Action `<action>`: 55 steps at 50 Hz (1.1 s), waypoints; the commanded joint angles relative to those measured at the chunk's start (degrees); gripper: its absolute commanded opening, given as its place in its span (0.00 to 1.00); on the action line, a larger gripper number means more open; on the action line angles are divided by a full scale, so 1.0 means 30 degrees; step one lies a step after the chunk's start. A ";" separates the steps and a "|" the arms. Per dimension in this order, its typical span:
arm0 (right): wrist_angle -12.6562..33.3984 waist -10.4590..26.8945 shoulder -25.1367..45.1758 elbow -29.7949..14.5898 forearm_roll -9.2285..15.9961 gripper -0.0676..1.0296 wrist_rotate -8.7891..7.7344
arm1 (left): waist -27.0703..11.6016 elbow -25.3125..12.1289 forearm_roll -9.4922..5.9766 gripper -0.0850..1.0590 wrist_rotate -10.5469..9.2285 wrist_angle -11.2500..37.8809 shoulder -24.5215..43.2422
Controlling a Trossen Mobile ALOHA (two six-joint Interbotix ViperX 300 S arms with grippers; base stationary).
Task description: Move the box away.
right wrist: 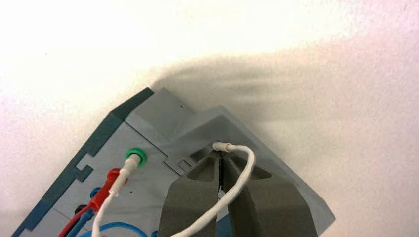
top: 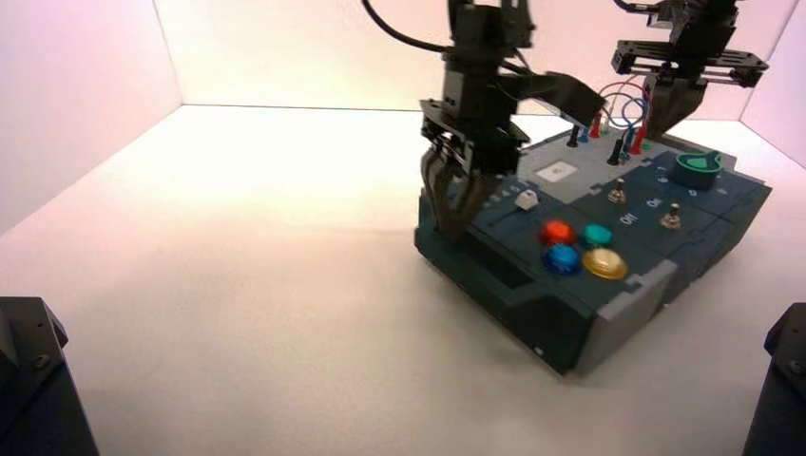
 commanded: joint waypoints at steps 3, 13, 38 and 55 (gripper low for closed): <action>-0.0645 -0.0059 0.0586 -0.0586 -0.0088 0.04 -0.0059 | 0.1230 -0.0117 0.0410 0.05 0.0176 0.0117 -0.0146; -0.0615 0.0205 0.1113 -0.1494 -0.0088 0.04 -0.0088 | 0.1963 -0.0703 0.0410 0.05 0.0146 0.0381 0.0293; 0.0439 0.1055 0.2871 -0.3955 0.0000 0.04 -0.0146 | 0.3193 -0.1729 0.0820 0.05 0.0176 0.0850 0.0967; 0.1729 0.1875 0.4072 -0.6504 0.0059 0.04 -0.0176 | 0.4980 -0.2461 0.1084 0.05 0.0059 0.1025 0.0967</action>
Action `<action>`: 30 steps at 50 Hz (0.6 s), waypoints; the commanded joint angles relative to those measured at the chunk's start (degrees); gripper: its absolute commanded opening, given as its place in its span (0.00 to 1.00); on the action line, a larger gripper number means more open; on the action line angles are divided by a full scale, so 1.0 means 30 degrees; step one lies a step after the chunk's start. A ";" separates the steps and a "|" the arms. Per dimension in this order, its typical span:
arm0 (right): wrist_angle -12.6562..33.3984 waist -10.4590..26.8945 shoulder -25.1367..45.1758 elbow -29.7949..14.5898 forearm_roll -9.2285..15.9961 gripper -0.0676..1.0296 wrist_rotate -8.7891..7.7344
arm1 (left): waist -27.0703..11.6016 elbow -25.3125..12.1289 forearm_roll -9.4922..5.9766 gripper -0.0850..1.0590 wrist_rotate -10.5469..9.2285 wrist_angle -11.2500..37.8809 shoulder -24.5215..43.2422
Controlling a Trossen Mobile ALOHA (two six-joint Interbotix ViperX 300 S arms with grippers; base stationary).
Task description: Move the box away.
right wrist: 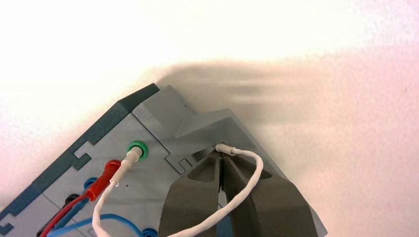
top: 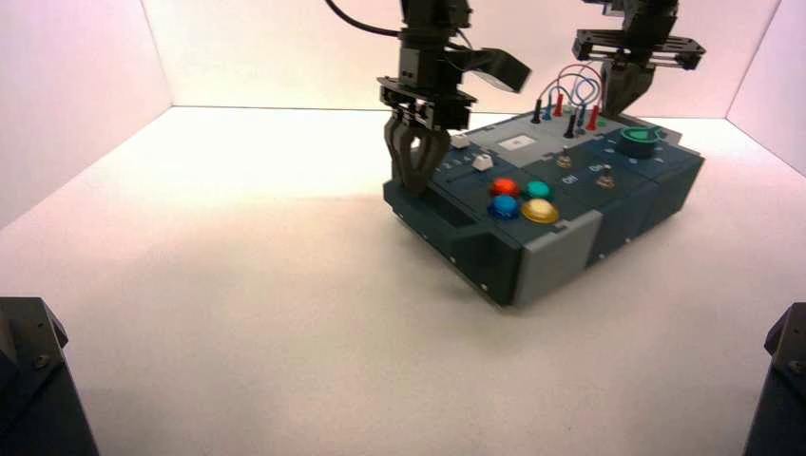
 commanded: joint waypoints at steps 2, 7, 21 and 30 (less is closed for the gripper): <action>0.0234 0.0410 0.0850 -0.1260 0.0059 0.04 -0.0059 | 0.1377 -0.0410 0.0410 0.05 0.0059 0.0146 -0.0264; 0.0527 0.0527 0.1172 -0.1963 0.0088 0.04 -0.0088 | 0.1758 -0.0674 0.0469 0.05 0.0088 0.0176 -0.0176; 0.1436 0.0996 0.2109 -0.3750 0.0146 0.04 -0.0088 | 0.1934 -0.1758 0.1055 0.05 0.0117 0.0527 0.0557; 0.2051 0.1172 0.2725 -0.4922 0.0176 0.04 -0.0088 | 0.1934 -0.2637 0.1260 0.05 0.0146 0.0762 0.1143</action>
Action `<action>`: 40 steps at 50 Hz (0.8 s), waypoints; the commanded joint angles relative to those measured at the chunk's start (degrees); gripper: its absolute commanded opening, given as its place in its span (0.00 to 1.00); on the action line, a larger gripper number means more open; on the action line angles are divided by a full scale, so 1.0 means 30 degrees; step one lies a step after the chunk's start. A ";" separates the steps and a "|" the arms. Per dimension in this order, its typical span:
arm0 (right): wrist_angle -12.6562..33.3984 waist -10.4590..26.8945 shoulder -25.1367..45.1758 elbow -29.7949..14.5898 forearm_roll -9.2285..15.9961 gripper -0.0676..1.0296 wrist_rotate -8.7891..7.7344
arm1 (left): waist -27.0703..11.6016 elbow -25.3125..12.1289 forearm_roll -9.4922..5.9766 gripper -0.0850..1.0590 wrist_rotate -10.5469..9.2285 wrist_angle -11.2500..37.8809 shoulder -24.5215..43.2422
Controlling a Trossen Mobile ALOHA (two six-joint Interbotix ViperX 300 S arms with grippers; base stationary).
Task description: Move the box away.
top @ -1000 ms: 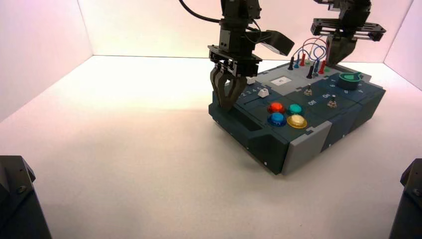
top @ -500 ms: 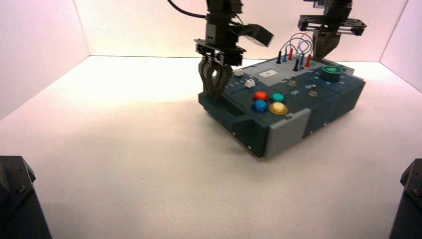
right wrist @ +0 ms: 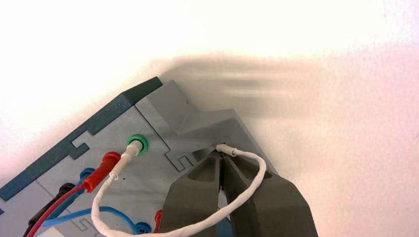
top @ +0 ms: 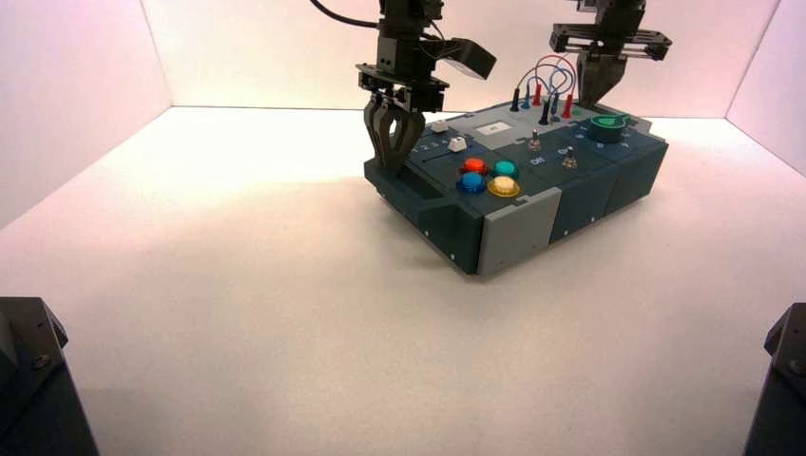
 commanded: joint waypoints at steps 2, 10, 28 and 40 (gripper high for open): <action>0.0176 0.0469 0.0615 -0.1113 0.0146 0.04 0.0000 | 0.0410 -0.0908 0.0352 0.05 0.0176 0.0029 0.0146; 0.0586 0.0527 0.1143 -0.1787 0.0176 0.04 0.0000 | 0.0439 -0.1582 0.0557 0.05 0.0176 0.0264 0.0674; 0.1553 0.0527 0.0703 -0.0762 0.0146 0.04 -0.0029 | 0.0293 -0.1611 0.0557 0.05 0.0176 0.0791 0.0615; 0.1875 0.0498 -0.0117 0.0352 -0.0117 0.04 -0.0146 | -0.0293 -0.1436 0.0527 0.05 0.0176 0.0967 0.0117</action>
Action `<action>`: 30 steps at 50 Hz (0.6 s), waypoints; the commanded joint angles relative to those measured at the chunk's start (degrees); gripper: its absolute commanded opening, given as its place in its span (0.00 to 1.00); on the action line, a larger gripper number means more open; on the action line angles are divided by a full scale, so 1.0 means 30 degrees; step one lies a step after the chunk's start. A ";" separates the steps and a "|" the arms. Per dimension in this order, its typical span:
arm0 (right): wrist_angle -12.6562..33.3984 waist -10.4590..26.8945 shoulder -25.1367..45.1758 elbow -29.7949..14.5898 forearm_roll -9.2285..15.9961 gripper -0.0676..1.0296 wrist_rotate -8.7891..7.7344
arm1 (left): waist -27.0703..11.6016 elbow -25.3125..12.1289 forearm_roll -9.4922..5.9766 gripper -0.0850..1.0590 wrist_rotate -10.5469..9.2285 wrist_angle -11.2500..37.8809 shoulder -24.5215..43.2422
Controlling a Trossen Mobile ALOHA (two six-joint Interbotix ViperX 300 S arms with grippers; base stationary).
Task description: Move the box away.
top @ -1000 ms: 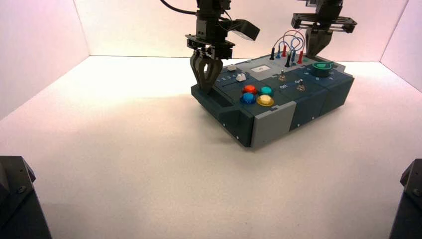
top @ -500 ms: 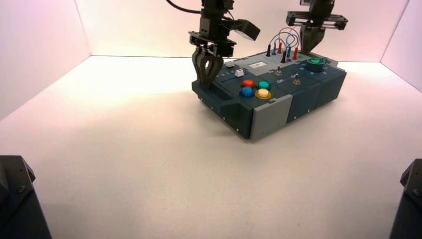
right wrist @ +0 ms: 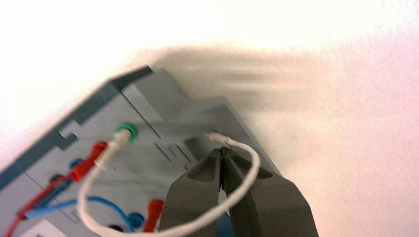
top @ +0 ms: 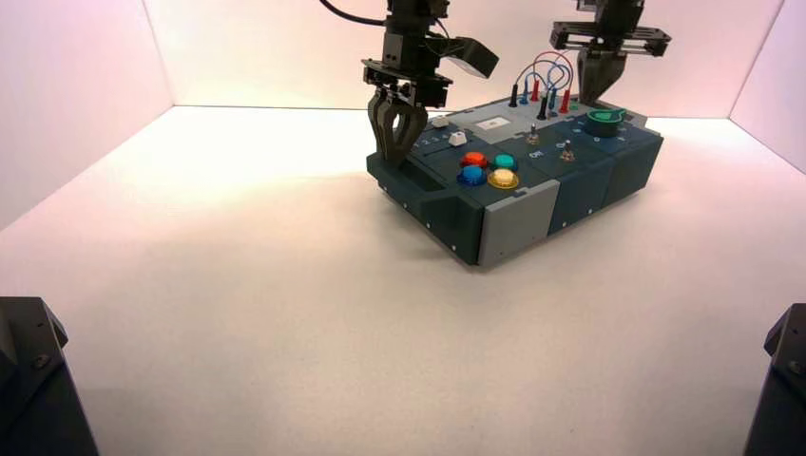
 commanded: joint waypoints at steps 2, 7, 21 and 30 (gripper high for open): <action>0.0645 0.0498 -0.0293 0.0879 0.0088 0.04 -0.0264 | -0.0410 -0.0146 0.0117 0.05 0.0176 0.0000 -0.0674; 0.0820 0.0527 -0.0293 0.0967 0.0088 0.04 -0.0469 | -0.0732 -0.0117 0.0117 0.05 0.0205 0.0029 -0.1055; 0.0850 0.0527 -0.0732 0.2051 0.0176 0.04 -0.1025 | -0.1904 0.0645 0.0029 0.05 -0.0293 0.0059 -0.2256; 0.0820 0.0557 -0.1523 0.3105 0.0264 0.04 -0.1025 | -0.2754 0.0908 0.0029 0.05 -0.0791 0.0059 -0.2783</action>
